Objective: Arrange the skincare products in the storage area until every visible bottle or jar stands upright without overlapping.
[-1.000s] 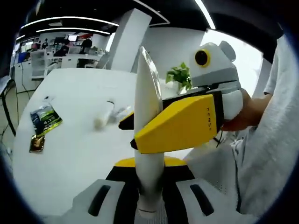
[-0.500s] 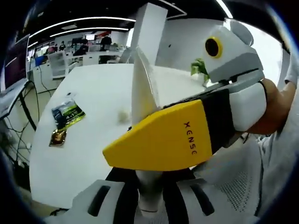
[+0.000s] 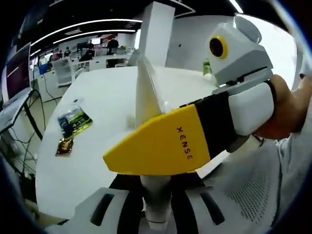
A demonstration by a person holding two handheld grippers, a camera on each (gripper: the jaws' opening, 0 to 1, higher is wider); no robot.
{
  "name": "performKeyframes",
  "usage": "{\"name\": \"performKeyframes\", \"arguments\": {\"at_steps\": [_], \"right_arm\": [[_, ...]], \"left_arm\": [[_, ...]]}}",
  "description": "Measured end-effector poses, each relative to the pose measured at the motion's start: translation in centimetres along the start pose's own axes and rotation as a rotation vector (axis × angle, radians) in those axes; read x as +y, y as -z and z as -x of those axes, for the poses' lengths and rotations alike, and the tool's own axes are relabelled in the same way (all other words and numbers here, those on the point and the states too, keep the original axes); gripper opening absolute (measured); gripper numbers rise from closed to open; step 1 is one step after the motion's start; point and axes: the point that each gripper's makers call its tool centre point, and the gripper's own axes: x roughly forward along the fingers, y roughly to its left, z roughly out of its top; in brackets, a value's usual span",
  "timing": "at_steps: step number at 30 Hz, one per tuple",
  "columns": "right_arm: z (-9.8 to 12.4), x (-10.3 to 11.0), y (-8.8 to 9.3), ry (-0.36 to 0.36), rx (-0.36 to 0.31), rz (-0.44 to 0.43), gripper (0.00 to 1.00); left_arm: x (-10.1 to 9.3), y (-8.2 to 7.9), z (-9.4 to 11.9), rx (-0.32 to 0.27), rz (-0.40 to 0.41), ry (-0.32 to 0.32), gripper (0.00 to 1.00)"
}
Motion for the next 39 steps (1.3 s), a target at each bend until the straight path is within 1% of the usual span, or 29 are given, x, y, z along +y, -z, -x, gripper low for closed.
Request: {"name": "performKeyframes", "arguments": {"at_steps": [1, 2, 6, 9, 12, 13, 14, 16, 20, 22, 26, 27, 28, 29, 30, 32, 36, 39], "right_arm": [[0.0, -0.1, -0.1, -0.001, -0.003, -0.003, 0.32], [0.2, -0.1, -0.2, -0.002, -0.008, -0.001, 0.32], [0.5, -0.3, -0.3, -0.004, -0.016, -0.002, 0.32], [0.9, -0.5, -0.6, 0.013, -0.026, 0.030, 0.32], [1.4, -1.1, -1.2, 0.026, -0.034, 0.044, 0.32], [1.7, -1.4, -1.6, 0.034, -0.044, 0.051, 0.32], [2.0, -1.7, -1.9, 0.040, -0.047, 0.056, 0.32], [2.7, -2.5, -2.7, 0.061, -0.064, 0.072, 0.32], [3.8, -4.6, -4.4, 0.092, -0.085, 0.089, 0.32], [4.7, -6.2, -5.5, 0.127, -0.097, 0.106, 0.33], [6.0, -7.8, -7.1, 0.149, -0.107, 0.109, 0.33], [6.4, -8.2, -7.6, 0.159, -0.112, 0.125, 0.33], [6.6, -8.5, -8.0, 0.166, -0.114, 0.137, 0.33], [6.9, -8.8, -8.4, 0.174, -0.115, 0.149, 0.33], [7.0, -8.9, -8.5, 0.176, -0.115, 0.152, 0.33], [7.6, -9.8, -9.2, 0.194, -0.119, 0.166, 0.33], [8.5, -11.7, -10.2, 0.238, -0.120, 0.181, 0.33], [9.1, -12.7, -11.1, 0.255, -0.130, 0.175, 0.33]], "left_arm": [[-0.2, -0.2, 0.0, -0.011, 0.026, 0.018, 0.16], [-0.2, -0.3, 0.0, -0.017, 0.023, 0.018, 0.17], [0.1, -0.6, -0.1, -0.041, -0.066, 0.001, 0.19], [0.2, -0.4, -0.2, -0.032, -0.109, -0.005, 0.19], [0.1, -0.2, -0.4, -0.022, -0.123, 0.001, 0.19], [-0.1, -0.1, -0.5, -0.016, -0.133, 0.004, 0.19], [-0.2, 0.3, -0.7, 0.002, -0.161, 0.005, 0.19], [-0.4, 0.8, -0.9, 0.032, -0.197, 0.005, 0.19], [-0.6, 0.6, -1.0, 0.020, -0.223, 0.010, 0.23], [-0.8, 1.4, -1.2, 0.054, -0.244, 0.017, 0.24], [-1.1, 2.1, -1.5, 0.088, -0.290, 0.022, 0.22], [-0.9, 2.5, -1.5, 0.111, -0.311, 0.023, 0.20], [-0.9, 2.6, -1.5, 0.122, -0.310, 0.025, 0.18], [-1.0, 2.6, -1.5, 0.118, -0.301, 0.030, 0.17], [-1.0, 2.5, -1.5, 0.117, -0.301, 0.031, 0.17], [-1.0, 2.4, -1.5, 0.112, -0.308, 0.026, 0.20], [-0.7, 2.9, -1.6, 0.136, -0.320, 0.017, 0.21], [-0.6, 3.0, -1.6, 0.144, -0.326, 0.012, 0.20]]}}
